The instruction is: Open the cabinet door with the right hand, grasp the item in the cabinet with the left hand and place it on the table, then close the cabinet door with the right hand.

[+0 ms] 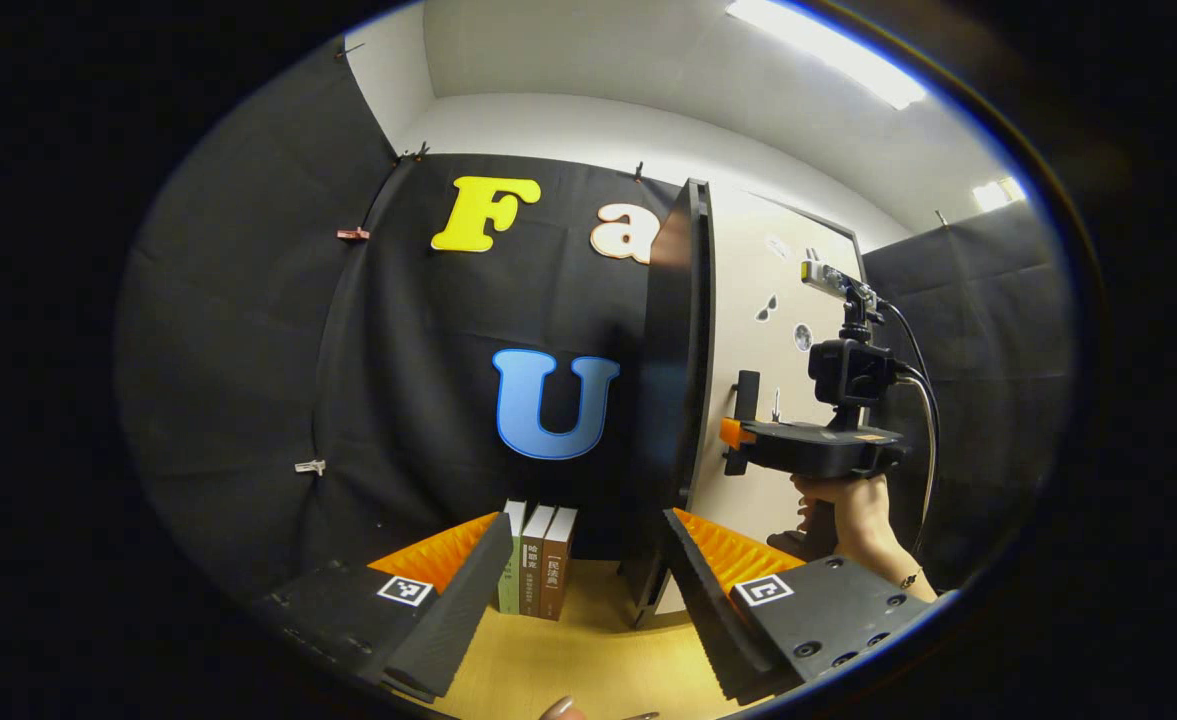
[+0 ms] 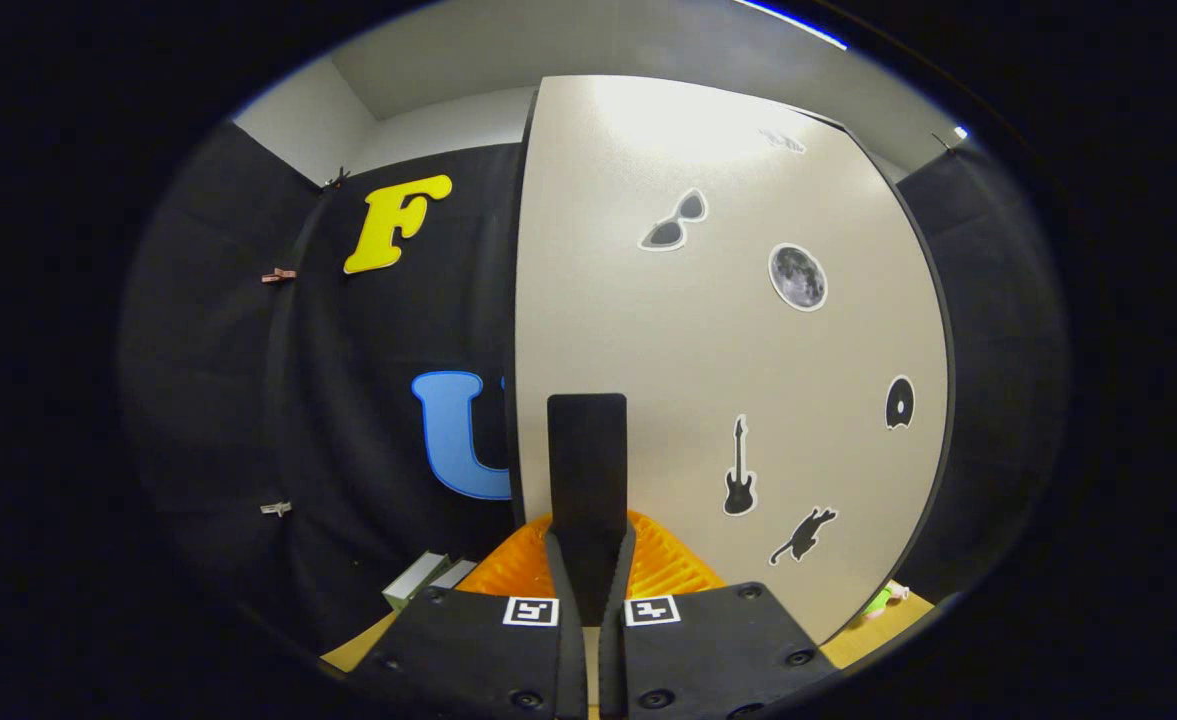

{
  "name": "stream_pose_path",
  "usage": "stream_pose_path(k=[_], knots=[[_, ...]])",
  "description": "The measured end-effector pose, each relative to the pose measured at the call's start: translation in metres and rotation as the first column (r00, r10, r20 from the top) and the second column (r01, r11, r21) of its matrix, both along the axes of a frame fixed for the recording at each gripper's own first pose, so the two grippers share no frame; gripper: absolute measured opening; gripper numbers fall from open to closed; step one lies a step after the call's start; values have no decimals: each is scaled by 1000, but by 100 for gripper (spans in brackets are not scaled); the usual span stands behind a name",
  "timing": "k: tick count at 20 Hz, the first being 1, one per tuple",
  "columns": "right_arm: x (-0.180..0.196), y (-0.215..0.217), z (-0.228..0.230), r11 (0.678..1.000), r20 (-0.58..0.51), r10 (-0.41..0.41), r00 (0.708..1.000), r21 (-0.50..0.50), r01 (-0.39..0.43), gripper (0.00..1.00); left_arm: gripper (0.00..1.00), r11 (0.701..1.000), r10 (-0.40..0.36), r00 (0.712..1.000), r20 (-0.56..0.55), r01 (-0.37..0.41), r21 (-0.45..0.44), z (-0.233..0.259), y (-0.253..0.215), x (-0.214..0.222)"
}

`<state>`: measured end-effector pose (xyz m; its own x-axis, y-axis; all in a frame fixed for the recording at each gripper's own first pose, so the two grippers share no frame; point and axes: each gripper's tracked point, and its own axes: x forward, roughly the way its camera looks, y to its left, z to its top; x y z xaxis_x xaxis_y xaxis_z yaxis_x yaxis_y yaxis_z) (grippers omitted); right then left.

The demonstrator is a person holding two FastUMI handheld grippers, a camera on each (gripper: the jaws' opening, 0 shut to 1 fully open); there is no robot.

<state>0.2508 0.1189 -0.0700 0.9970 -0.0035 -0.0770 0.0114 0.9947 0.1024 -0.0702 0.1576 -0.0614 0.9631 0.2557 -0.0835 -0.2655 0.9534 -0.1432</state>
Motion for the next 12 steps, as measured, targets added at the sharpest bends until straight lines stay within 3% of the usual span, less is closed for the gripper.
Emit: stream_pose_path(k=[12], knots=[[-59,-12,13,998,-7,64,998,12,-64,9,94,989,-132,990,56,136,-61,15,-57,-5]])
